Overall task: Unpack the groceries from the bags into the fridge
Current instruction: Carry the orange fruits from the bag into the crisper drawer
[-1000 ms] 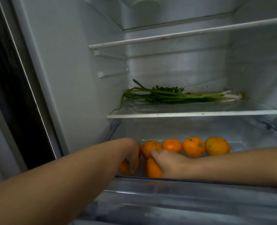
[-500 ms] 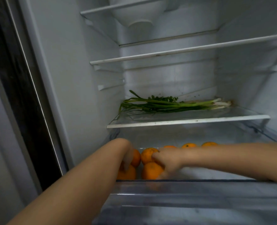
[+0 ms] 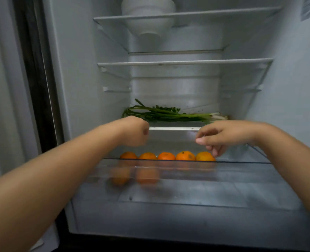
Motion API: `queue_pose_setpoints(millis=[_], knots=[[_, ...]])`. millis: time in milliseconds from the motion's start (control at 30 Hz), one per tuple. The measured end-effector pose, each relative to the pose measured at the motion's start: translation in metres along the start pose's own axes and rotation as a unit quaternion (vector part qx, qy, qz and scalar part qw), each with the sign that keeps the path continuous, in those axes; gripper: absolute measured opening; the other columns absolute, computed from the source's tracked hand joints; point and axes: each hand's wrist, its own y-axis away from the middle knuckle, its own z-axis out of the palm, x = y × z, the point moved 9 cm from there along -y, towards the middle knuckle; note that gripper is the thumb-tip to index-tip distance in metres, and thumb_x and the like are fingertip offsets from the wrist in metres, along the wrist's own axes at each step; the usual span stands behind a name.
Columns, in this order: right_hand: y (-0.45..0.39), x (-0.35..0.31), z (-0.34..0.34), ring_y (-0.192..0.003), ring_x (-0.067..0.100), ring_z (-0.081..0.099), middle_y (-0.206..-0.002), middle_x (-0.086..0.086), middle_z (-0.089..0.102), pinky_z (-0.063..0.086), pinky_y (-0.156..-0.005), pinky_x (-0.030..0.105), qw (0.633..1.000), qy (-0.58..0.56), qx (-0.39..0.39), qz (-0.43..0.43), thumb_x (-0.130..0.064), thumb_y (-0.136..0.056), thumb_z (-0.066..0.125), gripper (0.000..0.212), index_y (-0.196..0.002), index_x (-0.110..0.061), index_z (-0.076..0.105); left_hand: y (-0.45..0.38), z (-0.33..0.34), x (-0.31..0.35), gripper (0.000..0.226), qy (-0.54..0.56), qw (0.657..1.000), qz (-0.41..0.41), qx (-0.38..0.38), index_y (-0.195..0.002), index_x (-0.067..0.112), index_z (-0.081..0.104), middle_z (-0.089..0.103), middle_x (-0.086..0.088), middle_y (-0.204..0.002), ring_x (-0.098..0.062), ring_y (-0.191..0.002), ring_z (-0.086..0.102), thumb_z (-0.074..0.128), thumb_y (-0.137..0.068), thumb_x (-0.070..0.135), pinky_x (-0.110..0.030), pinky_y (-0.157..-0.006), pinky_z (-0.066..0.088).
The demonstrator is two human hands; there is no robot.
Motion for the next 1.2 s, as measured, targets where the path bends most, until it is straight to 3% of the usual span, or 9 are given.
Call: queue_pose_setpoints(millis=[133, 267, 367, 433, 567, 867, 1000, 1067, 1200], knots=[[0.03, -0.008, 0.022, -0.07, 0.013, 0.055, -0.075, -0.001, 0.058, 0.049, -0.071, 0.031, 0.996, 0.046, 0.031, -0.074, -0.034, -0.092, 0.046, 0.021, -0.093, -0.02, 0.062, 0.043, 0.002, 0.035, 0.042, -0.008, 0.992, 0.05, 0.115, -0.095, 0.011, 0.062, 0.065, -0.014, -0.107, -0.032, -0.103, 0.058, 0.035, -0.098, 0.042, -0.03, -0.069, 0.037], [0.061, -0.013, 0.027, -0.089, 0.017, 0.06, -0.094, 0.001, 0.065, 0.049, -0.083, 0.036, 0.946, 0.242, 0.18, -0.12, -0.056, -0.081, 0.053, 0.04, -0.1, -0.023, 0.065, 0.074, 0.005, 0.034, 0.062, 0.02, 0.964, 0.077, 0.255, -0.082, 0.009, 0.064, 0.063, -0.012, -0.09, -0.031, -0.094, 0.058, 0.021, -0.091, 0.053, -0.034, -0.071, 0.045], [0.085, -0.021, 0.025, -0.074, 0.022, 0.064, -0.078, 0.002, 0.066, 0.052, -0.065, 0.032, 0.826, 0.352, 0.383, -0.217, -0.067, -0.079, 0.035, 0.064, -0.089, -0.015, 0.07, 0.085, 0.002, 0.034, 0.047, 0.001, 0.933, 0.1, 0.346, -0.053, 0.013, 0.058, 0.057, -0.004, -0.053, -0.027, -0.054, 0.061, 0.033, -0.082, 0.041, -0.024, -0.04, 0.044], [0.097, -0.023, 0.03, -0.055, 0.024, 0.06, -0.062, 0.004, 0.062, 0.04, -0.056, 0.027, 0.743, 0.398, 0.473, -0.258, -0.062, -0.09, 0.028, 0.069, -0.071, -0.011, 0.07, 0.087, 0.001, 0.035, 0.042, -0.012, 0.918, 0.107, 0.381, -0.05, 0.013, 0.056, 0.056, -0.004, -0.05, -0.025, -0.05, 0.061, 0.038, -0.081, 0.036, -0.02, -0.036, 0.041], [0.107, -0.029, 0.04, -0.047, 0.023, 0.052, -0.055, 0.006, 0.057, 0.027, -0.054, 0.026, 0.651, 0.446, 0.547, -0.279, -0.056, -0.09, 0.035, 0.064, -0.06, -0.007, 0.064, 0.09, 0.001, 0.038, 0.044, -0.025, 0.902, 0.135, 0.41, -0.055, 0.01, 0.059, 0.059, -0.006, -0.056, -0.025, -0.056, 0.062, 0.039, -0.083, 0.036, -0.023, -0.039, 0.041], [0.064, -0.026, 0.019, -0.051, 0.024, 0.053, -0.06, 0.007, 0.057, 0.027, -0.054, 0.028, 0.637, 0.509, 0.519, -0.255, -0.054, -0.091, 0.025, 0.065, -0.062, -0.009, 0.061, 0.051, 0.009, 0.044, 0.041, -0.099, 0.89, 0.2, 0.397, -0.064, 0.009, 0.064, 0.065, -0.009, -0.067, -0.026, -0.059, 0.063, 0.041, -0.085, 0.037, -0.031, -0.06, 0.038], [0.023, -0.01, 0.003, -0.059, 0.026, 0.059, -0.07, 0.009, 0.064, 0.043, -0.05, 0.028, 0.651, 0.514, 0.504, -0.242, -0.055, -0.092, 0.023, 0.066, -0.073, -0.007, 0.064, 0.001, 0.024, 0.038, 0.059, -0.102, 0.918, 0.187, 0.336, -0.088, 0.006, 0.075, 0.076, -0.01, -0.091, -0.026, -0.086, 0.073, 0.028, -0.093, 0.042, -0.033, -0.08, 0.054], [0.001, -0.003, -0.004, -0.066, 0.027, 0.068, -0.078, 0.012, 0.071, 0.052, -0.054, 0.028, 0.659, 0.52, 0.5, -0.213, -0.055, -0.085, 0.041, 0.057, -0.084, -0.004, 0.067, -0.023, 0.028, 0.03, 0.076, -0.079, 0.937, 0.16, 0.301, -0.101, 0.005, 0.074, 0.074, -0.011, -0.104, -0.025, -0.099, 0.071, 0.009, -0.098, 0.044, -0.037, -0.081, 0.057], [-0.05, 0.023, -0.016, -0.082, 0.028, 0.074, -0.092, 0.016, 0.075, 0.059, -0.067, 0.036, 0.691, 0.517, 0.487, -0.132, -0.047, -0.061, 0.062, 0.059, -0.091, 0.002, 0.074, -0.067, 0.046, 0.019, 0.086, -0.039, 0.974, 0.091, 0.206, -0.149, 0.008, 0.022, 0.018, -0.008, -0.158, -0.021, -0.148, 0.014, -0.003, -0.083, 0.057, -0.032, -0.12, 0.011]])
